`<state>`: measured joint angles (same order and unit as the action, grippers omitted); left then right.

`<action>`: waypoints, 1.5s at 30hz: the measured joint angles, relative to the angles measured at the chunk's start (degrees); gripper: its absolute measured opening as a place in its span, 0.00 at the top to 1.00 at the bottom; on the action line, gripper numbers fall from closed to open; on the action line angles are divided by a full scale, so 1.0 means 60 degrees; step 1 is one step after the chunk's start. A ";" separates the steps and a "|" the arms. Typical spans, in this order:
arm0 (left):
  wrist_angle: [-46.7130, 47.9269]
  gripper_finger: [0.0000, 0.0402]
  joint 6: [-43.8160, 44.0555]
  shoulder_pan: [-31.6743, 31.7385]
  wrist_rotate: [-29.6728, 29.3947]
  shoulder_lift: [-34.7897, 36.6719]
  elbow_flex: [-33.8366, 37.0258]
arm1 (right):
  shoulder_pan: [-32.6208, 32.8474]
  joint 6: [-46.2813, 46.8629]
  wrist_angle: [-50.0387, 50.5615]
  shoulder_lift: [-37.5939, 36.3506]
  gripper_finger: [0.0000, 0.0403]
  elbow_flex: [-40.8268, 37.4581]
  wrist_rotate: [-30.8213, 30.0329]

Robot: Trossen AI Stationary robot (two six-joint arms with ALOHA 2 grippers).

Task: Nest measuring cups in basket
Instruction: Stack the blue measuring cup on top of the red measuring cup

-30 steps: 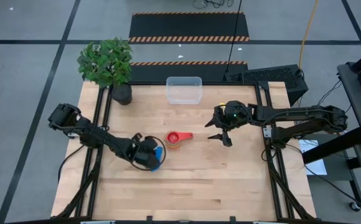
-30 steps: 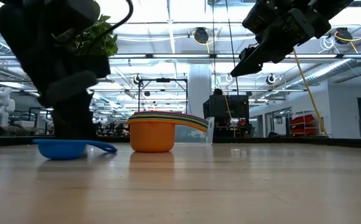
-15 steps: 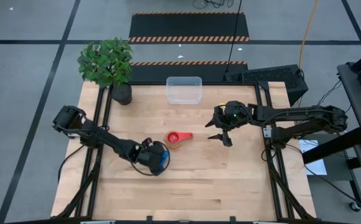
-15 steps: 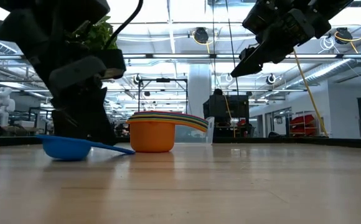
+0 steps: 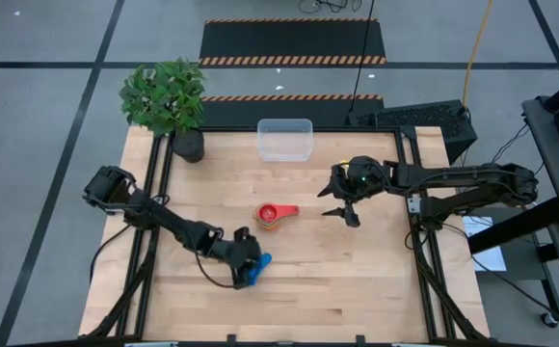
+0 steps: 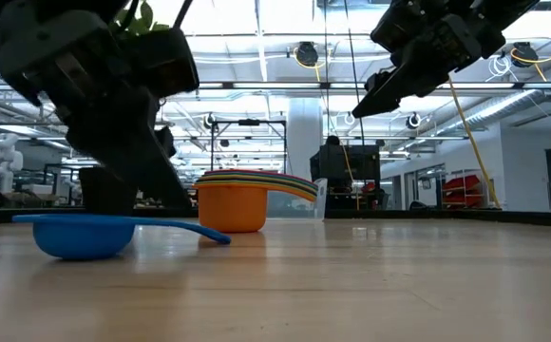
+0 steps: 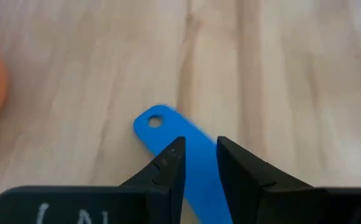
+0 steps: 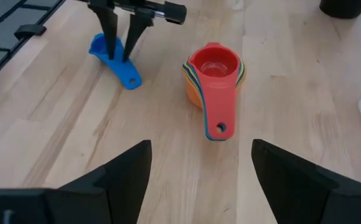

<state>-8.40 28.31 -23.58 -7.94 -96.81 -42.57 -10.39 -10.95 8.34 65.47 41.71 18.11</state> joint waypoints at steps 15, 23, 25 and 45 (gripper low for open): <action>0.3641 0.77 0.2098 -0.0176 -0.1227 0.0021 -0.2367 | 0.1006 -0.0566 -0.0686 0.0000 0.34 0.0000 0.0007; 0.4107 0.67 0.4012 -0.0039 -0.1618 -0.0071 -0.2971 | 0.1045 -0.0567 -0.0595 0.0000 0.34 0.0000 -0.0015; 0.4236 0.61 0.4471 -0.0047 -0.1924 -0.0070 -0.3134 | 0.1045 -0.0579 -0.0605 0.0000 0.34 0.0000 -0.0018; 0.6949 0.50 0.7396 -0.0023 -0.1163 -0.0059 -0.3452 | 0.1045 -0.0555 -0.0595 0.0000 0.34 -0.0004 -0.0033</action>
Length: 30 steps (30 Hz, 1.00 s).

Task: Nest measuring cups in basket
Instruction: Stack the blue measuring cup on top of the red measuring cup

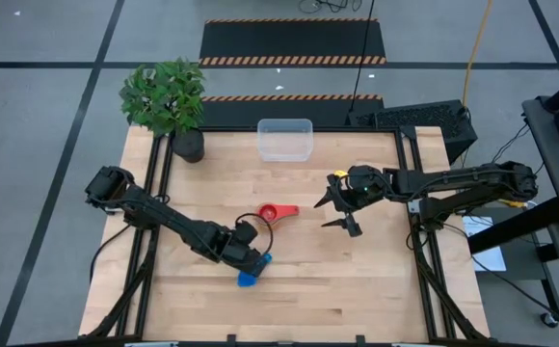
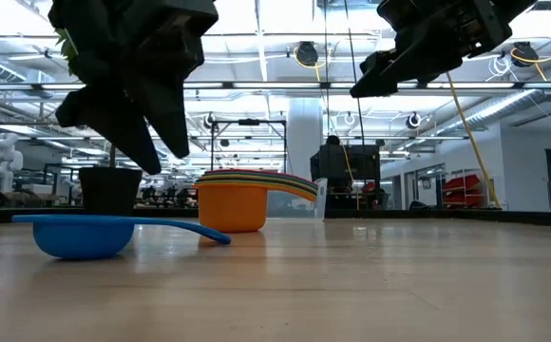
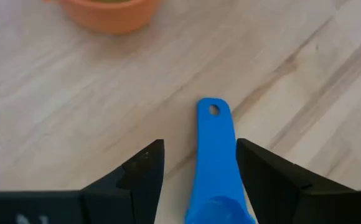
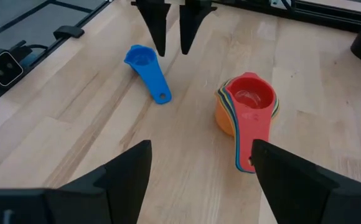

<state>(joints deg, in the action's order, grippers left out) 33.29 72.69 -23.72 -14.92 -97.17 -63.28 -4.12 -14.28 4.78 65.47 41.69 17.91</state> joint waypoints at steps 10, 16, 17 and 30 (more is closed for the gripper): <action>-0.0649 0.50 -0.0675 0.0445 0.1516 -0.1049 0.0086 | 0.0000 0.0013 0.0031 0.0004 0.34 -0.0006 -0.0004; -0.1788 0.50 -0.1352 0.0750 0.2321 -0.1452 0.0083 | 0.0000 0.0055 0.0051 0.0004 0.34 -0.0007 -0.0007; -0.1877 0.50 -0.1506 0.0768 0.2364 -0.1460 0.0083 | 0.0000 0.0055 0.0045 0.0004 0.34 -0.0007 -0.0004; -0.3990 0.50 -0.4034 0.0486 0.2981 -0.1381 -0.0003 | 0.0000 0.0259 0.0031 0.0004 0.34 -0.0007 -0.0004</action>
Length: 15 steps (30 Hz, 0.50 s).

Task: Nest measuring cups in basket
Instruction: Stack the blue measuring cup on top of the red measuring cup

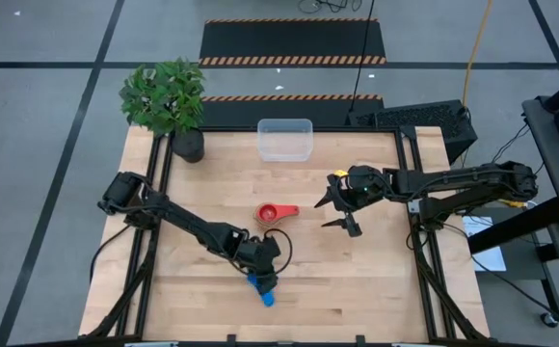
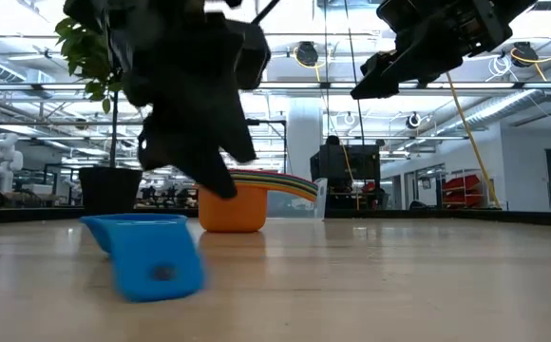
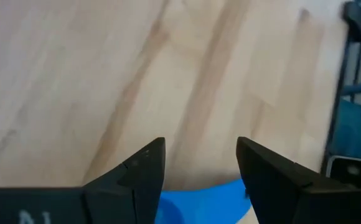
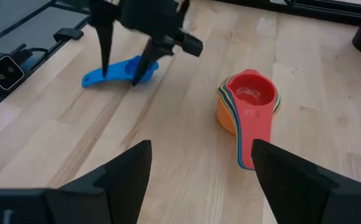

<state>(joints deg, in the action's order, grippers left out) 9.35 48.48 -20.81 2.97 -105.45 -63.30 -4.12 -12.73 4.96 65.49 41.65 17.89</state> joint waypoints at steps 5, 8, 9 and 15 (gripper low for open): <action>0.0676 0.50 -0.0877 -0.0291 0.0079 0.0320 -0.0345 | 0.0117 0.0255 -0.0082 0.0021 0.34 -0.0006 -0.0016; 0.1397 0.50 -0.1771 -0.0640 -0.0631 0.0532 -0.0769 | 0.0488 0.0696 -0.0505 0.0143 0.34 -0.0181 -0.0010; 0.1770 0.50 -0.2039 -0.0803 -0.0966 0.0641 -0.0874 | 0.0642 0.0819 -0.0680 0.0179 0.34 -0.0288 -0.0011; 0.2691 0.56 -0.2166 -0.2268 -0.1964 0.0668 -0.1174 | 0.1545 0.1328 -0.1723 0.0273 0.34 -0.0732 -0.0709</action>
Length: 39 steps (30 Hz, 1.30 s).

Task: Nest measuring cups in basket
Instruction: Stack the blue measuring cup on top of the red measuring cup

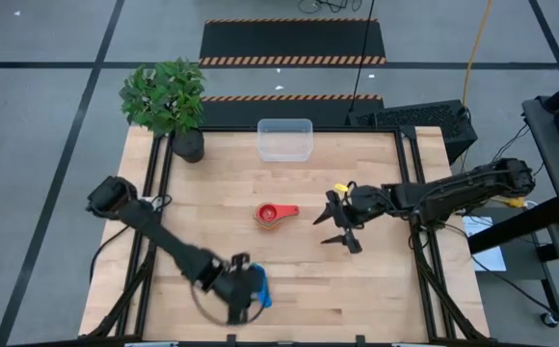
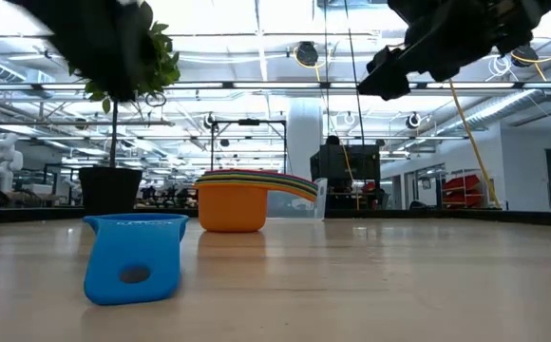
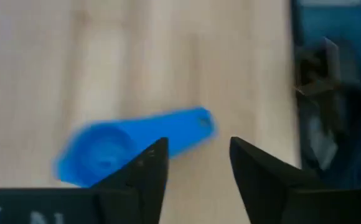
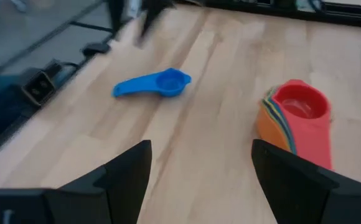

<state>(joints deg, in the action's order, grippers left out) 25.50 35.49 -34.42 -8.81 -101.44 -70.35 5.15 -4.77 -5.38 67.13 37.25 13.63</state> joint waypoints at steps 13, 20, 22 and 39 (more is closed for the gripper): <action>-0.0736 0.93 0.1121 -0.0909 -0.0759 -0.1735 -0.0007 | 0.0411 -0.0076 -0.0429 -0.0004 0.34 -0.0011 -0.1309; -0.0999 0.98 0.1048 -0.0352 -0.0608 -0.2247 -0.0034 | 0.0411 -0.0308 -0.0439 -0.0004 0.34 -0.0011 -0.1309; -0.1091 0.96 0.1033 -0.0230 -0.0837 -0.2261 -0.0023 | 0.0411 -0.0319 -0.0493 -0.0004 0.34 -0.0011 -0.1305; -0.1476 0.97 0.0280 -0.0295 -0.1476 -0.1379 0.0007 | 0.1024 -0.1256 -0.0670 -0.0004 0.34 -0.0311 -0.2002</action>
<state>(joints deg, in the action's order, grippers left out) 16.64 37.17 -36.19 -17.67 -109.72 -70.30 11.29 -12.30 -9.40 67.11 35.39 1.62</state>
